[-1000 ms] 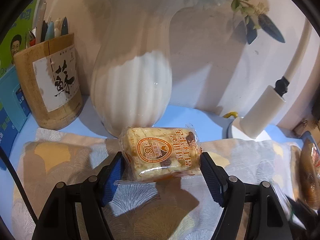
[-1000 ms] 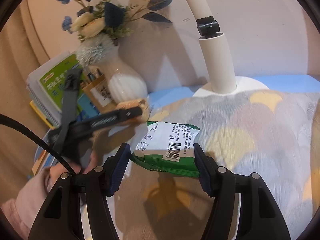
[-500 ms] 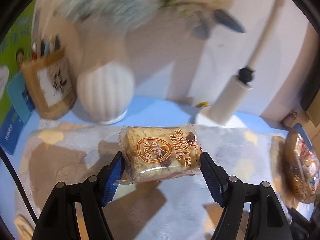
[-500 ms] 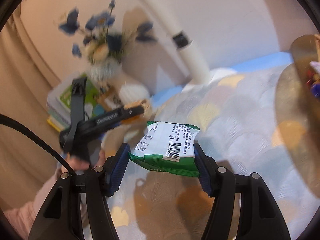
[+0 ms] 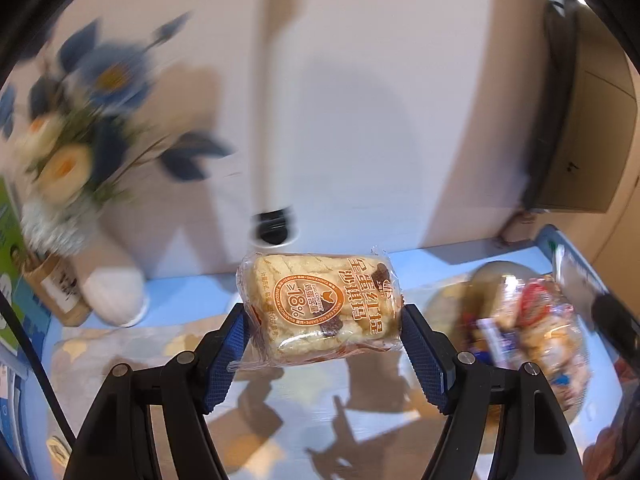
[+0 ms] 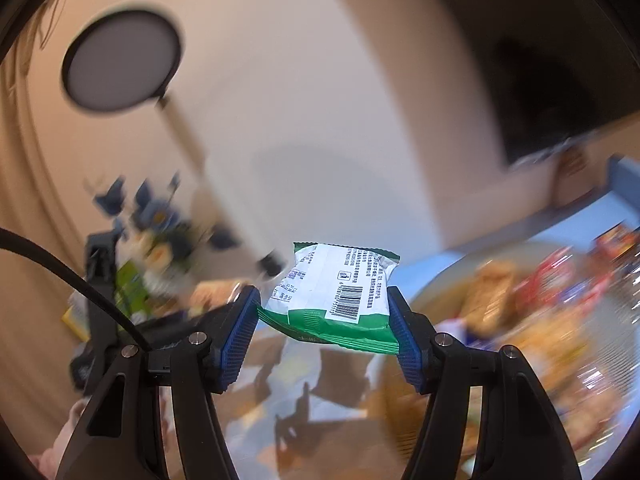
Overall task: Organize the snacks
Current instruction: 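Lift and carry the sachet and cake to the amber bowl with both tools, then open both tools to drop the sachet and cake into the bowl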
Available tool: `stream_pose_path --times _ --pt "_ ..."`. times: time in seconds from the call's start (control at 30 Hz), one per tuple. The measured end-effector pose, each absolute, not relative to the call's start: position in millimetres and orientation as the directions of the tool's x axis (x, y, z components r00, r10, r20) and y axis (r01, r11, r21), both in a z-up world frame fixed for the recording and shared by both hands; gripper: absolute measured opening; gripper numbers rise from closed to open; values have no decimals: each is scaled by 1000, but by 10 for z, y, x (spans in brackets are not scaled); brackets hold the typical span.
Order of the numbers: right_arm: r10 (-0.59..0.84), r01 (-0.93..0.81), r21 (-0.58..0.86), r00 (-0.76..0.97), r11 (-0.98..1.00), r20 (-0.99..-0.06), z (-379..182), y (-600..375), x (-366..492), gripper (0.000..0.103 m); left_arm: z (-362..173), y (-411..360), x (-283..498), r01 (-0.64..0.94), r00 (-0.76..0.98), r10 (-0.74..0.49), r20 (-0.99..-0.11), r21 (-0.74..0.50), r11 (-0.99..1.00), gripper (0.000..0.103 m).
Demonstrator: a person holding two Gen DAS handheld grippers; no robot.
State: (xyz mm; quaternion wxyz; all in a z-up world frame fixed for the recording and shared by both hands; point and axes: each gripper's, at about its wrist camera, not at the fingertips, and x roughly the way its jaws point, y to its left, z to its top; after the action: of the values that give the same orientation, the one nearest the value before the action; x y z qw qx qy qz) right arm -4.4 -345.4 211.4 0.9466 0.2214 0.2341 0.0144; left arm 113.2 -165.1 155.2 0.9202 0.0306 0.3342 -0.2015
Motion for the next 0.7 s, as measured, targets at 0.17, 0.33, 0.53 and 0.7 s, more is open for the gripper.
stream_pose_path --times 0.17,0.33,0.53,0.7 --pt "5 187 390 897 901 -443 2279 -3951 -334 62 1637 -2254 882 487 663 -426 -616 -78 870 74" --pt "-82 296 400 878 868 -471 2223 -4424 -584 62 1609 -2743 702 551 596 -492 -635 -122 825 74" --pt "-84 376 428 823 821 -562 1929 -4771 -640 64 1428 -3135 585 578 538 -507 -673 -143 803 74" --pt "-54 422 487 794 765 -605 1698 -4934 -709 84 1395 -3248 480 610 561 -470 -682 -44 791 94"
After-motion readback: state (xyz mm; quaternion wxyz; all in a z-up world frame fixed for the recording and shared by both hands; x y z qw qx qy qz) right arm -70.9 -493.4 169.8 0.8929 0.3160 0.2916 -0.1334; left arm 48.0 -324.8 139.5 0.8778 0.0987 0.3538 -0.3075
